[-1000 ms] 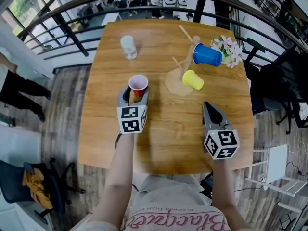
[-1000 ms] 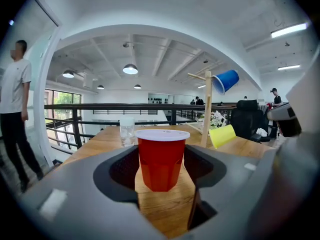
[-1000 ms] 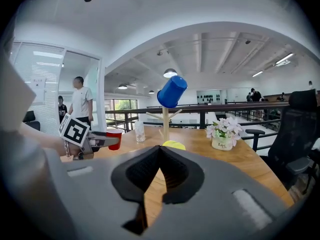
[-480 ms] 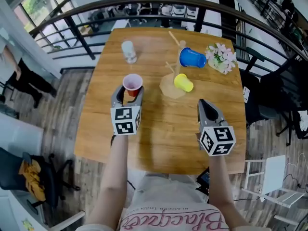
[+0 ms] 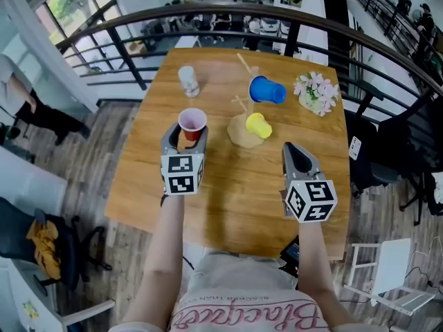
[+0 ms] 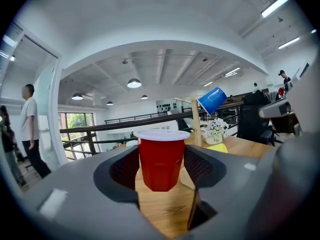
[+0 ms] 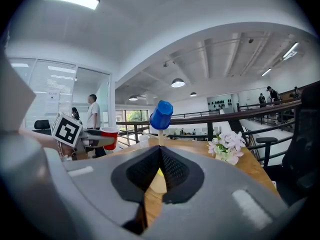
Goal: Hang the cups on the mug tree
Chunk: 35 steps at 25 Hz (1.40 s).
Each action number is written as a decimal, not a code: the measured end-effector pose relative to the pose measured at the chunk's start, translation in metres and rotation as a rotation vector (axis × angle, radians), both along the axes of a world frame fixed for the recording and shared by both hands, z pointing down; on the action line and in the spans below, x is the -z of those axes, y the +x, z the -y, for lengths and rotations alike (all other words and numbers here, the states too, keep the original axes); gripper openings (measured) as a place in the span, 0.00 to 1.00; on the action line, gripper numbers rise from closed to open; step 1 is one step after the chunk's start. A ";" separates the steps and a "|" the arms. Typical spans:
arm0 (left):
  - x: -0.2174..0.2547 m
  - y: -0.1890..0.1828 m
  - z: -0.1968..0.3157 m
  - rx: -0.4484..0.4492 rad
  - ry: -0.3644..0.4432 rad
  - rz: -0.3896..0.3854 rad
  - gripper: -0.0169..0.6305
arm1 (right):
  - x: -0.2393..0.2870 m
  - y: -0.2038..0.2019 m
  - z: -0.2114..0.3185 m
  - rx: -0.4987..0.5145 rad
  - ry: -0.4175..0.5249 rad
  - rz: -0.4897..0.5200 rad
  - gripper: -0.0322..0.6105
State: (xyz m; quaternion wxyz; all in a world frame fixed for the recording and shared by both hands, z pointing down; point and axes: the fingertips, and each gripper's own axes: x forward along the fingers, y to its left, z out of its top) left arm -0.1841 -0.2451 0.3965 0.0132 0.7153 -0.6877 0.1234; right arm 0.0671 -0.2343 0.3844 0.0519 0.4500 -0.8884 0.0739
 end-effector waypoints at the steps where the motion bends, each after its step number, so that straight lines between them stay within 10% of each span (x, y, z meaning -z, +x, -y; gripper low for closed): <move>1: 0.001 0.002 0.001 0.007 -0.002 0.013 0.48 | 0.001 0.002 0.001 0.004 0.007 -0.009 0.05; 17: 0.002 0.042 0.045 0.050 -0.107 0.347 0.48 | 0.006 0.022 0.027 0.040 0.051 -0.070 0.05; 35: -0.010 0.081 0.093 -0.135 -0.238 0.856 0.48 | -0.008 0.030 0.032 0.038 0.025 -0.063 0.05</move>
